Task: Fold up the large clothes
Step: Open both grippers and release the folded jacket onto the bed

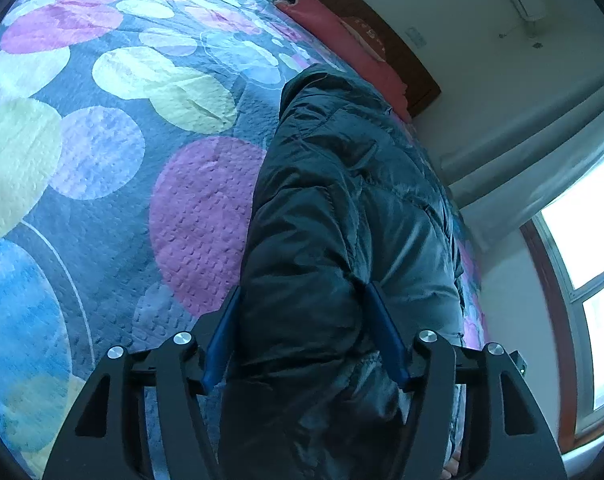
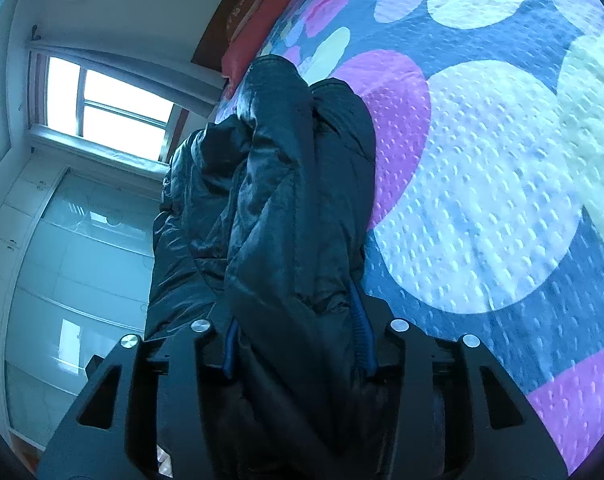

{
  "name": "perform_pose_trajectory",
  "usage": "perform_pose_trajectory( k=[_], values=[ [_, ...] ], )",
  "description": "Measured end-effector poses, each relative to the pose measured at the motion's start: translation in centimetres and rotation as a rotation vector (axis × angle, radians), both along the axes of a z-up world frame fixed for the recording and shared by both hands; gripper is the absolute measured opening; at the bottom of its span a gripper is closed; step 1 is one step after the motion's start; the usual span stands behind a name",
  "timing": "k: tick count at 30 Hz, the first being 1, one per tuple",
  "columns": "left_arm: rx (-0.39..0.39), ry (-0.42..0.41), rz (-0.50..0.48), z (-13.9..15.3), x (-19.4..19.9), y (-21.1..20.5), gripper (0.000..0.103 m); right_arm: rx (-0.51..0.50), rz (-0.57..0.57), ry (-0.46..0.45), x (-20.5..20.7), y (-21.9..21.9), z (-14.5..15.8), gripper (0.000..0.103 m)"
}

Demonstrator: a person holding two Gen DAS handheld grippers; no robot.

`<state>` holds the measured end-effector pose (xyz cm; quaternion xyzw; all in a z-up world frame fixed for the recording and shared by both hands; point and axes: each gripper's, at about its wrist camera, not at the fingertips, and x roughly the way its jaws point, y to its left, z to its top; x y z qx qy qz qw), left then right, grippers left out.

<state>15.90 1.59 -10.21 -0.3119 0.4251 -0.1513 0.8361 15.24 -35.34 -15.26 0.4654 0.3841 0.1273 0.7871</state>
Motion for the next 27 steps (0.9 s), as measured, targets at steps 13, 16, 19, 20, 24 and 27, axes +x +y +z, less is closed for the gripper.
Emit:
perform_pose_trajectory(
  k=[13,16,19,20,24,27],
  values=[
    [0.190,-0.058,0.046,2.0,-2.0,-0.3,0.078,-0.108,-0.050,0.028,-3.0,-1.3,1.5,0.061],
    [0.237,-0.067,0.058,2.7,-2.9,-0.5,0.079,-0.160,-0.068,0.028,-4.3,-1.5,2.4,0.062],
    [0.274,-0.076,0.071,3.4,-3.9,-0.5,0.079,-0.232,-0.092,0.028,-5.4,-1.3,3.9,0.064],
    [0.290,-0.079,0.079,3.7,-4.3,-0.5,0.079,-0.267,-0.101,0.027,-5.8,-1.2,4.4,0.065],
    [0.370,-0.113,0.114,5.0,-6.4,-0.7,0.079,-0.451,-0.132,0.015,-7.7,0.2,7.1,0.068],
    [0.431,-0.134,0.134,5.9,-7.7,-0.9,0.079,-0.564,-0.138,0.000,-9.0,1.6,8.5,0.074]
  ],
)
